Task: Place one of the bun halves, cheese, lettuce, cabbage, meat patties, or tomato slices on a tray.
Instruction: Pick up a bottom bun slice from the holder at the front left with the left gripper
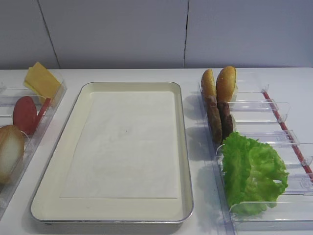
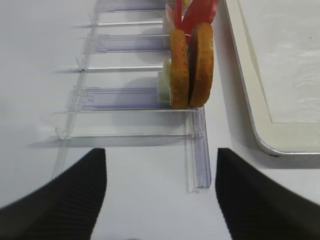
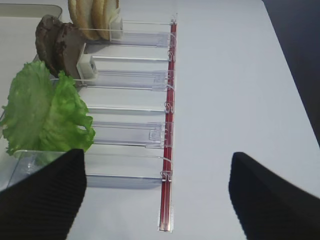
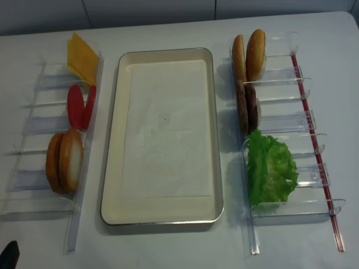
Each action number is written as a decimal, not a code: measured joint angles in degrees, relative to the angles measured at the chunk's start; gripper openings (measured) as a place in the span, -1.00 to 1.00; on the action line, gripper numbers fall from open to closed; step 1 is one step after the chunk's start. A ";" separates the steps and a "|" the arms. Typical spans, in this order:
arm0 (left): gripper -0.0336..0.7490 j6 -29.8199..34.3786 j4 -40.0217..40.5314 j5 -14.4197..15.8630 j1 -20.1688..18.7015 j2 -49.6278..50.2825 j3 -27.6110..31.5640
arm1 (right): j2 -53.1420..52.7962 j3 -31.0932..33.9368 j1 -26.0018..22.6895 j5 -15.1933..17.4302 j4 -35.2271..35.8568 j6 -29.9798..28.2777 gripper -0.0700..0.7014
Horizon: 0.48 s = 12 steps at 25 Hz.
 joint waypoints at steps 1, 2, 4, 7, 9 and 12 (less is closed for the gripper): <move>0.29 0.00 0.00 0.00 0.00 0.00 0.00 | 0.00 0.00 0.00 0.00 0.00 0.00 0.73; 0.29 0.00 0.00 0.00 0.00 0.00 0.00 | 0.00 0.00 0.00 0.00 0.00 0.00 0.73; 0.29 0.00 0.00 0.00 0.00 0.00 0.00 | 0.00 0.00 0.00 0.00 0.00 0.00 0.73; 0.29 0.00 0.00 0.00 0.00 0.00 0.00 | 0.00 0.00 0.00 0.00 0.00 0.00 0.73; 0.29 0.00 0.00 0.00 0.00 0.00 0.00 | 0.00 0.00 0.00 0.00 0.00 0.00 0.73; 0.29 0.00 0.00 0.00 0.00 0.00 0.00 | 0.00 0.00 0.00 0.00 0.00 0.00 0.73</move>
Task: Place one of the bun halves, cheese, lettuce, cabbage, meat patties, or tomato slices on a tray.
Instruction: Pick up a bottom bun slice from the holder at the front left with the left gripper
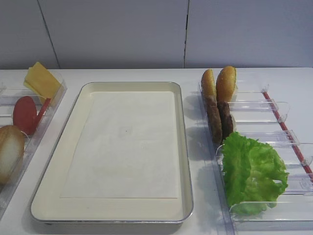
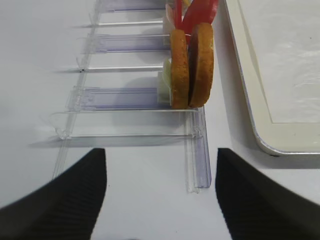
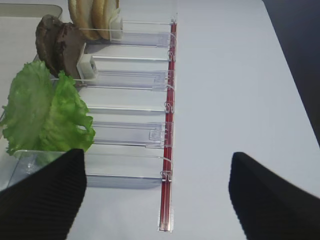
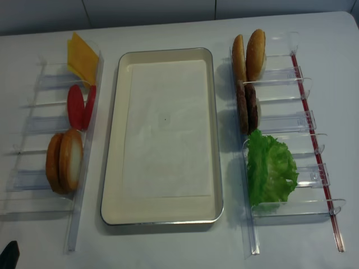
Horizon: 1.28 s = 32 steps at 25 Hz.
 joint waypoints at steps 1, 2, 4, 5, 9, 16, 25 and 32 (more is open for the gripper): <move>0.29 0.00 0.00 0.00 0.00 0.00 0.00 | 0.00 0.00 0.00 0.00 0.00 0.00 0.73; 0.29 0.00 0.00 0.00 0.00 0.00 0.00 | 0.00 0.00 0.00 0.00 0.00 0.00 0.73; 0.29 0.00 0.00 0.00 0.00 0.00 0.00 | 0.00 0.00 0.00 0.00 0.00 0.00 0.73; 0.29 0.00 0.00 0.00 0.00 0.00 0.00 | 0.00 0.00 0.00 0.00 0.00 0.00 0.73; 0.29 0.00 0.00 0.00 0.00 0.00 0.00 | 0.00 0.00 0.00 0.00 0.00 0.00 0.73; 0.29 0.00 0.00 0.00 0.00 0.00 0.00 | 0.00 0.00 0.00 0.00 0.00 0.00 0.73; 0.29 4.08 -0.70 0.00 0.00 0.00 -0.12 | 0.00 0.00 0.00 0.00 0.00 0.00 0.72; 0.29 8.22 -2.70 -0.13 0.00 6.43 -6.50 | 0.00 0.00 0.00 0.00 0.00 0.00 0.70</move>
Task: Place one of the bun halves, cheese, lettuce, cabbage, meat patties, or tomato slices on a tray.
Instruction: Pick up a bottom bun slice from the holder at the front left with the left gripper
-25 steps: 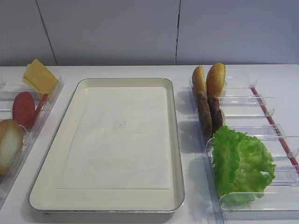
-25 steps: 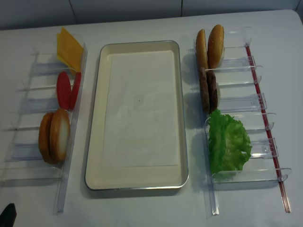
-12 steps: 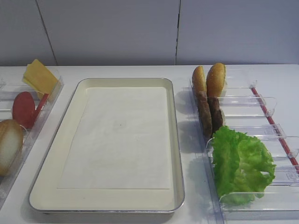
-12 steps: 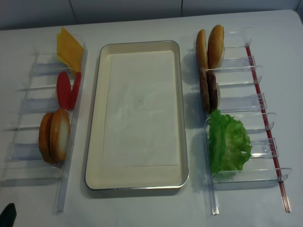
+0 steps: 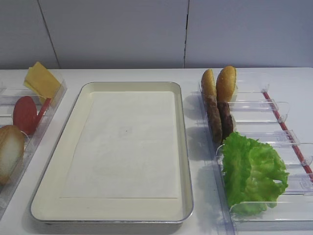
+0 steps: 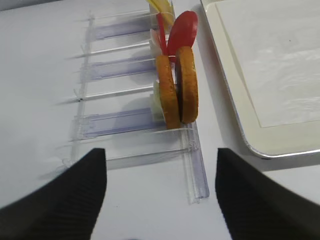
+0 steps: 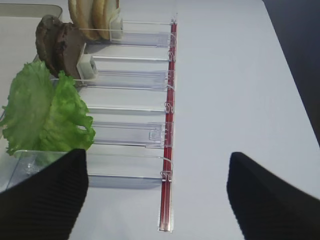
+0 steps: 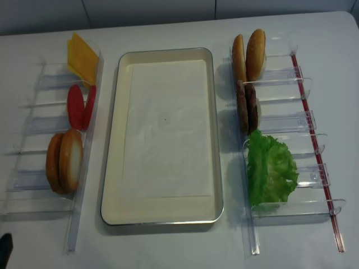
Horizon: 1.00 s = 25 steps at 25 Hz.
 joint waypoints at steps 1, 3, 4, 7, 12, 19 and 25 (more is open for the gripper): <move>0.29 0.08 -0.56 -0.11 0.00 2.06 -1.06 | 0.00 0.00 0.00 0.00 0.00 0.00 0.70; 0.29 0.12 -2.25 -0.88 0.00 7.22 -2.88 | 0.00 0.00 0.00 0.00 0.00 0.00 0.70; 0.29 0.22 -3.25 -1.31 0.00 9.68 -3.80 | 0.00 0.00 0.00 0.00 0.00 0.00 0.70; 0.29 -0.44 -5.92 -3.87 0.00 16.22 -6.26 | 0.00 0.00 0.00 0.00 0.00 0.00 0.68; 0.29 -0.66 -10.66 -5.58 0.00 26.21 -9.95 | 0.00 0.00 0.00 0.00 0.00 -0.11 0.68; 0.20 1.57 -15.27 -6.65 -0.76 40.16 -13.04 | 0.00 0.00 0.00 0.00 0.00 -0.11 0.68; 0.14 3.13 -15.25 -7.29 -0.76 51.29 -15.18 | 0.00 0.00 0.00 0.00 0.00 -0.11 0.68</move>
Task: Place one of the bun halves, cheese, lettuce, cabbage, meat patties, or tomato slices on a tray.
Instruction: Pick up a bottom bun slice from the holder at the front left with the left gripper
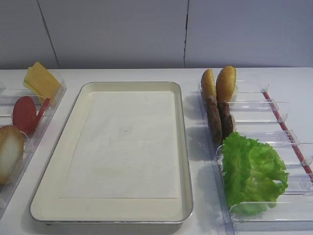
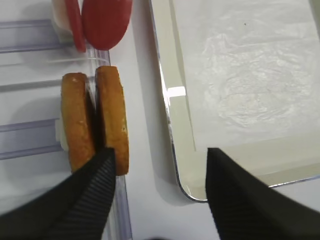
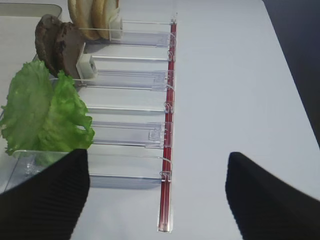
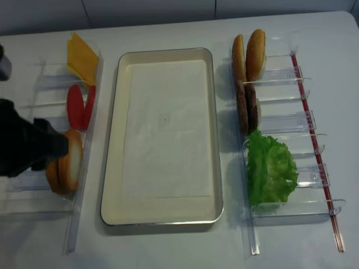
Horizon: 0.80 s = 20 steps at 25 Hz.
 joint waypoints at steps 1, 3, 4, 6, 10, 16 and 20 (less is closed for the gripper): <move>0.14 0.12 0.00 0.02 0.00 1.27 -0.47 | 0.00 0.00 0.00 0.00 0.00 0.00 0.68; 0.14 0.23 0.47 -0.27 0.00 3.98 -1.25 | 0.00 0.00 0.00 0.00 0.00 0.00 0.68; 0.14 0.23 0.94 -0.49 0.00 4.92 -1.54 | 0.00 0.00 0.00 0.00 0.00 0.00 0.68; 0.13 0.33 1.66 -1.18 0.00 6.86 -2.36 | 0.00 0.00 0.00 0.00 0.00 0.00 0.68; 0.13 0.33 1.79 -2.46 0.00 9.07 -2.86 | 0.00 0.00 0.00 0.00 0.00 0.00 0.68; 0.13 1.58 1.44 -3.38 0.00 11.55 -2.97 | 0.00 0.00 0.00 0.00 0.00 0.00 0.68; 0.13 1.72 1.36 -3.66 0.00 12.79 -3.09 | 0.00 0.00 0.00 0.00 0.00 0.00 0.68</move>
